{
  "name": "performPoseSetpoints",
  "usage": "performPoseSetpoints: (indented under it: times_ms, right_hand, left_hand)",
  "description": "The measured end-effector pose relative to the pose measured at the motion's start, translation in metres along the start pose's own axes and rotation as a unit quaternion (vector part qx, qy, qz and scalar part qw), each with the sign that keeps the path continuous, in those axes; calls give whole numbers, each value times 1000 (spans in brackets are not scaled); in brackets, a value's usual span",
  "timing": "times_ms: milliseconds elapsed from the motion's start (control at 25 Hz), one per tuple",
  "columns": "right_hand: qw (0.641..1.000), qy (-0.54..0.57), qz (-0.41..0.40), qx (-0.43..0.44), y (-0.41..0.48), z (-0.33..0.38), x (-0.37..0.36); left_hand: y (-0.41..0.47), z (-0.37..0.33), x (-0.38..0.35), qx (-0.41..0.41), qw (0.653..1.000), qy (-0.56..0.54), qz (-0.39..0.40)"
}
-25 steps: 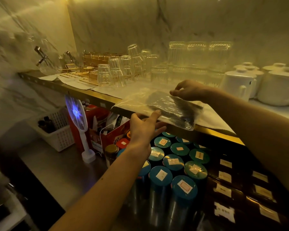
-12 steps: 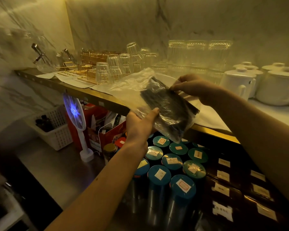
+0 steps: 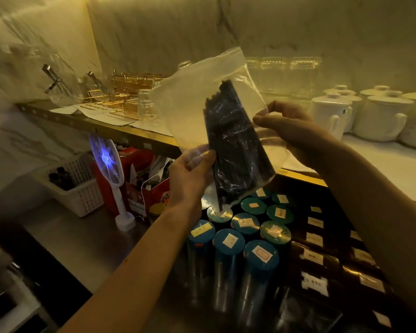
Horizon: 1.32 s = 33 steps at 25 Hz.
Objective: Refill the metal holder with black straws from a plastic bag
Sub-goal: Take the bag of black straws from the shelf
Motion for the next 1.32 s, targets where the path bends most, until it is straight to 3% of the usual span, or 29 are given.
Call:
performPoseSetpoints:
  times_ms: [480,920,1120,1320]
  right_hand:
    - [993,100,-59,-24,-115,-20,-85]
    - [992,88,-74,-60,-247,-42,-168]
    - [972,107,-206,-36,-308,-56,-160]
    - [934,152,-321,-25,-388,-66,-129]
  left_hand:
    - [-42,-38,95,9,988,-82,128]
    - [-110,-57,163,79,941,-132,302]
    - [-146,-67,143,69,933,-93,341]
    - [-200,-66,102,76,869,-57,486]
Point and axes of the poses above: each hand's wrist, its own y-axis towards the middle knuckle, its own x-axis out of the back of the hand, z = x × y, the point moved 3 cm from there along y, towards the middle knuckle, and after that the axes turned 13 degrees about -x, right-handed, at the moved point
